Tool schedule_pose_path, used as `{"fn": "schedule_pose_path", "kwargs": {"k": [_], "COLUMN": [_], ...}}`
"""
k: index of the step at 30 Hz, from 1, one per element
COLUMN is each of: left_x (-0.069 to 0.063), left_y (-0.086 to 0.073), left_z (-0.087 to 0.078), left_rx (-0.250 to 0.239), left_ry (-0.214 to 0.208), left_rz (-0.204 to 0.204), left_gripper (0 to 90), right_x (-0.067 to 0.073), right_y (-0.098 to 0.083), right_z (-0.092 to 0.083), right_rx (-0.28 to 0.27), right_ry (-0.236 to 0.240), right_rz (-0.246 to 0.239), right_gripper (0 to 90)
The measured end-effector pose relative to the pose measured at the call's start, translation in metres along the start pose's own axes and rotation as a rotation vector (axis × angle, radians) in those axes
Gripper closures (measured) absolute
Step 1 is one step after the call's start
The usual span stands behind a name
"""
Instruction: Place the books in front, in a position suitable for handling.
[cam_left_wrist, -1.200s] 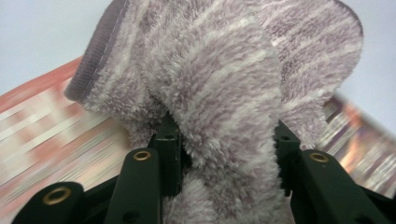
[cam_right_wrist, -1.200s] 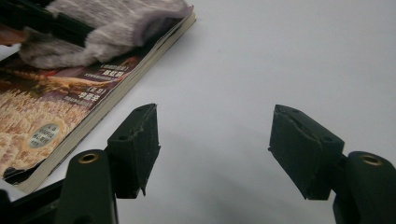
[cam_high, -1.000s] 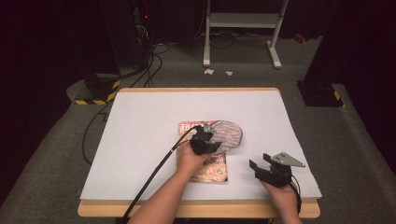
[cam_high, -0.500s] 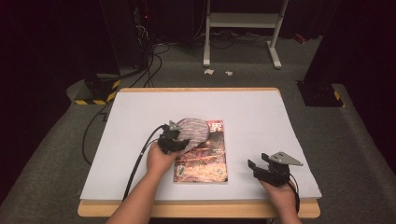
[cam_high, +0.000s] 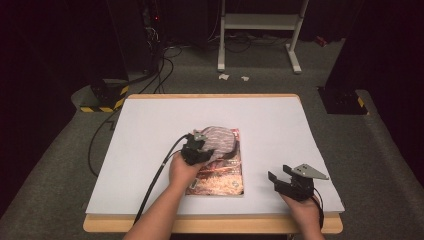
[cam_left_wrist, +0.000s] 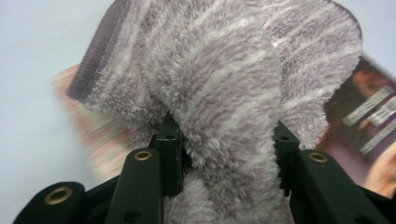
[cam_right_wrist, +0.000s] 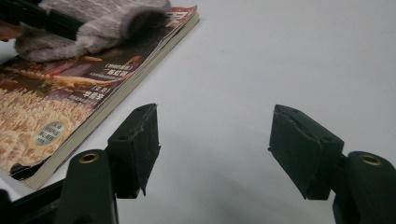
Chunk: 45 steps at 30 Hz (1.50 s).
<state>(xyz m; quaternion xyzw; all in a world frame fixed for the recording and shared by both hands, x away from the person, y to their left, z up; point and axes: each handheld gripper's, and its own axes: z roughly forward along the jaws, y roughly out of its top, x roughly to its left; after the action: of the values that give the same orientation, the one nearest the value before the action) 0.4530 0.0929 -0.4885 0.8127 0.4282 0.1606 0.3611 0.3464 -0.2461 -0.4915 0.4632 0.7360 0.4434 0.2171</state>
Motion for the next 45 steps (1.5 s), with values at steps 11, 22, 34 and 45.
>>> {"fn": "schedule_pose_path", "kwargs": {"k": [11,22,34,45], "left_x": [-0.060,0.022,0.060,-0.002], "left_y": [0.029,-0.006,0.009,0.059], "left_z": [0.031,-0.011,0.003,0.056], "left_rx": [0.001,0.019,0.018,0.025], "left_ry": [-0.079,0.054,0.131,0.030], "left_rz": [0.064,-0.019,-0.073,0.013], "left_gripper": [58.5,58.5,58.8,59.4], "right_x": [0.002,0.004,0.005,0.004], "right_y": [0.002,0.003,0.005,0.004], "right_z": [0.006,0.007,0.008,0.008], "right_rx": [0.007,0.006,0.005,0.001], "right_ry": [0.015,0.015,0.017,0.029], "right_rz": [-0.011,-0.014,-0.020,-0.014], "right_gripper": [32.8,32.8,32.8,33.0]}}
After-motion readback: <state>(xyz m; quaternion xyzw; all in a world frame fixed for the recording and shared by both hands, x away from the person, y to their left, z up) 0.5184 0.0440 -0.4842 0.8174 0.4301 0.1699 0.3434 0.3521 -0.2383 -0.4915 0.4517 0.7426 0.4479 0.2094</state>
